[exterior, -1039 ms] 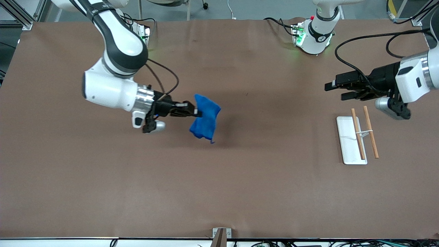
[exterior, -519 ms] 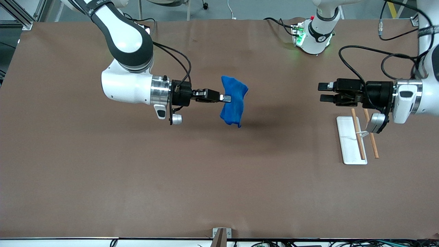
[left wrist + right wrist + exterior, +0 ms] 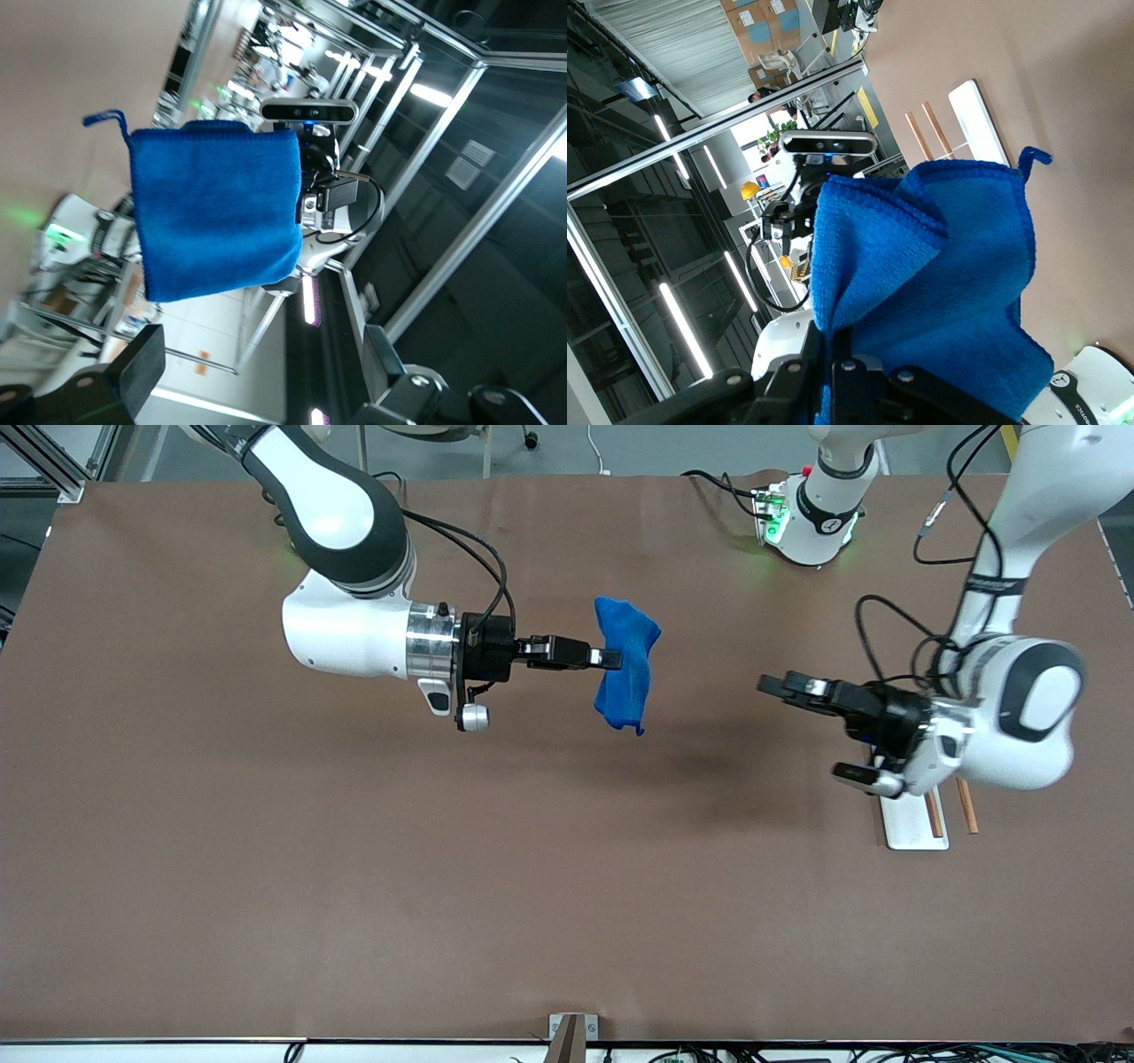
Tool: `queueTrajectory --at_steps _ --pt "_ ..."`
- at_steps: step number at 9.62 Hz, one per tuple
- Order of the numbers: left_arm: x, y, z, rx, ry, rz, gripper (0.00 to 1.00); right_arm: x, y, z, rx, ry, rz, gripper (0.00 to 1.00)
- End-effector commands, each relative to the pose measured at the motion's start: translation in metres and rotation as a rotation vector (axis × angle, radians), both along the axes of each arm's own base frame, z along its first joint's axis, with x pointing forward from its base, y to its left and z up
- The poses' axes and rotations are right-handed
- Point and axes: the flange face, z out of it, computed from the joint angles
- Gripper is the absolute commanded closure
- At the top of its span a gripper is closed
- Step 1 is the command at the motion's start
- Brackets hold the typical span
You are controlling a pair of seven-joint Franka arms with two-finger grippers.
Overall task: Right arm passes towel to left arm to hang
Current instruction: 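Grasp the hanging towel with the left gripper beside the right gripper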
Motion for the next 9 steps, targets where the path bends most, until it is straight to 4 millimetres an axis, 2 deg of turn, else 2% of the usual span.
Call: queueTrajectory --at_steps 1,2,3,4,6,7,8,9 --pt "-0.007 -0.014 -0.039 -0.052 0.022 0.011 0.03 -0.002 0.006 0.001 0.022 0.003 -0.007 1.00" --pt "-0.009 -0.021 -0.065 -0.081 -0.009 0.019 0.03 -0.005 0.010 -0.006 0.017 -0.052 0.010 1.00" --pt "-0.014 -0.038 -0.090 -0.114 -0.025 0.022 0.04 0.001 0.009 -0.019 0.013 -0.044 -0.015 1.00" --pt "-0.016 -0.053 -0.106 -0.140 -0.038 0.042 0.05 -0.004 0.017 -0.017 0.050 -0.013 -0.039 1.00" --pt "-0.020 -0.086 -0.122 -0.160 -0.047 0.082 0.05 -0.007 0.021 -0.013 0.086 0.024 -0.068 1.00" --pt "-0.021 -0.094 -0.124 -0.176 -0.071 0.094 0.05 -0.010 0.025 -0.012 0.111 0.054 -0.078 1.00" --pt "-0.025 -0.103 -0.141 -0.199 -0.064 0.113 0.06 -0.010 0.025 -0.012 0.117 0.061 -0.085 1.00" --pt "-0.027 -0.109 -0.143 -0.208 -0.063 0.117 0.06 -0.010 0.025 -0.012 0.120 0.064 -0.088 1.00"
